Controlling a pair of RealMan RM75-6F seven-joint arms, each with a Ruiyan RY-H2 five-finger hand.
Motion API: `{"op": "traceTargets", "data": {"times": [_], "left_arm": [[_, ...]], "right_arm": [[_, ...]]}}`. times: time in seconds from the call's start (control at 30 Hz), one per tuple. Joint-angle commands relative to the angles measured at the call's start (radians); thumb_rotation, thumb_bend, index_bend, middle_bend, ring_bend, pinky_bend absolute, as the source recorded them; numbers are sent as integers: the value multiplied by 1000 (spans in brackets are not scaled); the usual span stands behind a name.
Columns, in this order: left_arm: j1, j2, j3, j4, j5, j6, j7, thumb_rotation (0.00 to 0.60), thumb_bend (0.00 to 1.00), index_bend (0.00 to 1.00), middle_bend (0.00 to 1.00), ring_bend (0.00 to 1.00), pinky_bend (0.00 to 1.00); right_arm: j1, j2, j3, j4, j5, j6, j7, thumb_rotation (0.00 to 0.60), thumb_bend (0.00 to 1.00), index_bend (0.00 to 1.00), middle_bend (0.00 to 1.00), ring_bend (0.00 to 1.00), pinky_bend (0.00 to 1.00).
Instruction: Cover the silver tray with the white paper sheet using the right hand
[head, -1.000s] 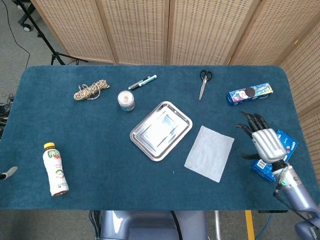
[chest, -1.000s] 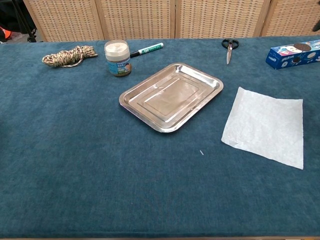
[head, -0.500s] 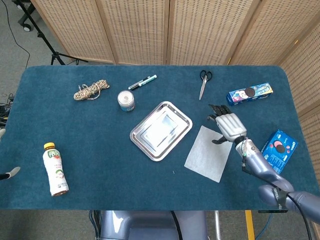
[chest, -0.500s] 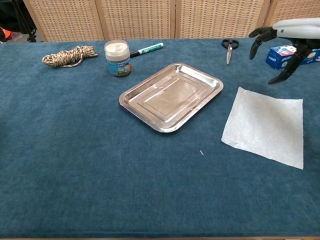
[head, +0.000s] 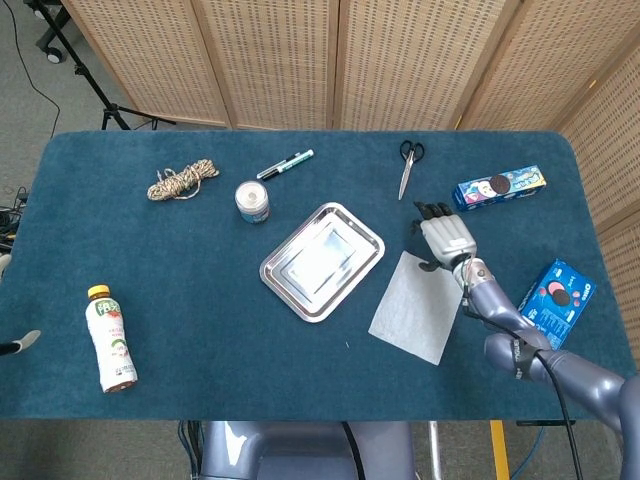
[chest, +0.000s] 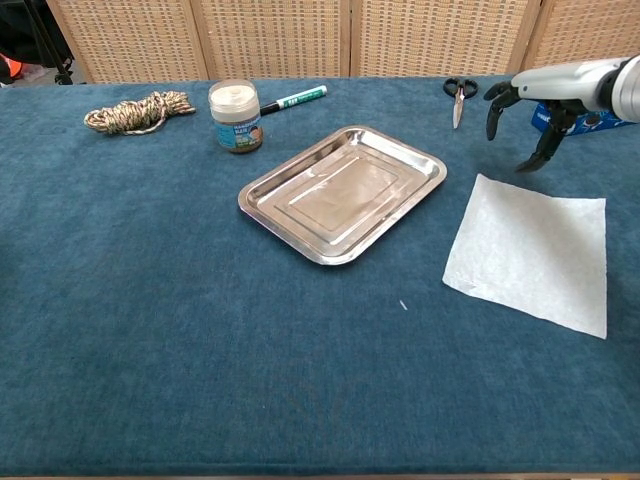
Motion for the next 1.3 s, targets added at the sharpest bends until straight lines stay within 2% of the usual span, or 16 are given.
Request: {"op": "traceTargets", "data": {"times": [0.03, 0.53, 0.63, 0.8, 1.1, 1.3], "left_arm": [[-4, -2, -1, 0, -6, -6, 6, 600, 0, 0, 0, 0, 0], [-15, -4, -4, 3, -29, -30, 17, 600, 0, 0, 0, 0, 0], [-15, -3, -5, 4, -30, -29, 12, 600, 0, 0, 0, 0, 0], [-16, -1, -5, 7, -33, -34, 5, 600, 0, 0, 0, 0, 0], [-22, -3, -6, 8, -40, -43, 10, 600, 0, 0, 0, 0, 0], [-22, -3, -6, 8, -43, -43, 10, 600, 0, 0, 0, 0, 0]], "right_arm": [[17, -18, -12, 23, 18, -22, -16, 600, 246, 321, 0, 0, 0], [74, -95, -33, 117, 103, -78, -38, 600, 262, 329, 0, 0, 0], [80, -108, -42, 142, 123, -84, -48, 600, 309, 335, 0, 0, 0], [89, -116, -53, 160, 152, -95, -61, 600, 311, 340, 0, 0, 0], [95, -124, -61, 141, 137, -95, -48, 600, 311, 361, 0, 0, 0], [95, -145, -68, 170, 111, -107, -23, 600, 327, 369, 0, 0, 0]]}}
